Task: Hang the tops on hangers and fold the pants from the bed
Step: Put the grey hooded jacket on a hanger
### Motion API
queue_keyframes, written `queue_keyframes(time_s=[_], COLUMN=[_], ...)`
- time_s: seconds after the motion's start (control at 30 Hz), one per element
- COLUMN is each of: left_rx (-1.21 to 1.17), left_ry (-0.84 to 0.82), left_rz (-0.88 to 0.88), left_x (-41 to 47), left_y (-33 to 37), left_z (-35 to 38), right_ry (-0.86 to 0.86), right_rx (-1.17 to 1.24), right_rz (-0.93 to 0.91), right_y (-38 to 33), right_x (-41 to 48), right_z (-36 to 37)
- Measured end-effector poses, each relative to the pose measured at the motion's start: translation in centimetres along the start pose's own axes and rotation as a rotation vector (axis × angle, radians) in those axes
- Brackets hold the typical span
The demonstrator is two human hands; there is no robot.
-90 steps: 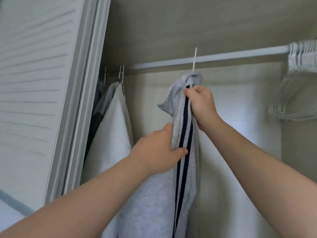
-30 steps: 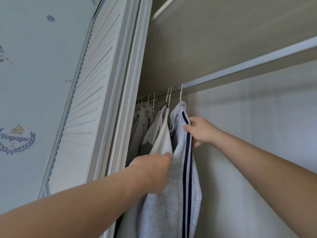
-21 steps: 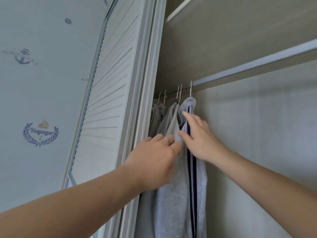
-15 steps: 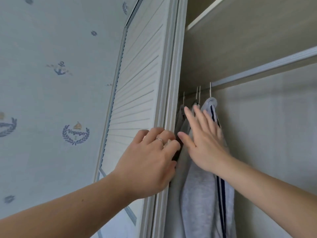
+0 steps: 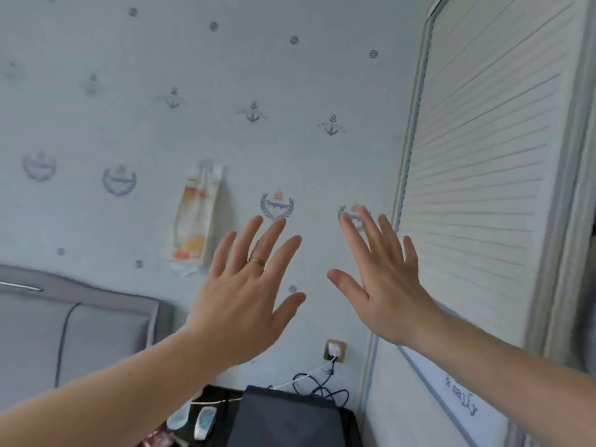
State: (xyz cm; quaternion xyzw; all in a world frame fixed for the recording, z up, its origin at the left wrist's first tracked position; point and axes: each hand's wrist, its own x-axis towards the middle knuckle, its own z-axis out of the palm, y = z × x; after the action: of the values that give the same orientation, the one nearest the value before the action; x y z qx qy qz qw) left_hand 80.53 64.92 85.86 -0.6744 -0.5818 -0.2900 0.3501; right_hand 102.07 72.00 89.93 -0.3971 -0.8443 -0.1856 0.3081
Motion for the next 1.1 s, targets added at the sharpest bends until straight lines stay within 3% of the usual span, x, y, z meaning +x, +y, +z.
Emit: queue_keyframes(time_s=[0.17,0.37,0.7,0.87,1.1], left_rx=[0.147,0.242,0.371,0.330,0.365], left_ry=[-0.160,-0.301,-0.519,-0.567,-0.638], left_rz=[-0.191,-0.497,-1.136,-1.407,-1.656], left_x=[-12.2,-29.8,-54.8,-62.5,-70.8], left_y=[-10.5,-18.1,-20.5,-21.2,-26.2], left_z=[-4.5,-10.8,-18.7,-20.6,-21.9], right_ry=[-0.108,-0.284,-0.615,-0.767,-0.955], right_rx=[0.188,0.381,0.594,0.685,0.718], right_rz=[-0.145,-0.310,-0.665,-0.767,-0.969], right_y=[-13.8,-31.3,-54.6,-64.1,-76.4], right_x=[-0.3,-4.6,-13.5,-16.9,-19.3], right_z=[6.6,14.6,22.9,26.2,31.0])
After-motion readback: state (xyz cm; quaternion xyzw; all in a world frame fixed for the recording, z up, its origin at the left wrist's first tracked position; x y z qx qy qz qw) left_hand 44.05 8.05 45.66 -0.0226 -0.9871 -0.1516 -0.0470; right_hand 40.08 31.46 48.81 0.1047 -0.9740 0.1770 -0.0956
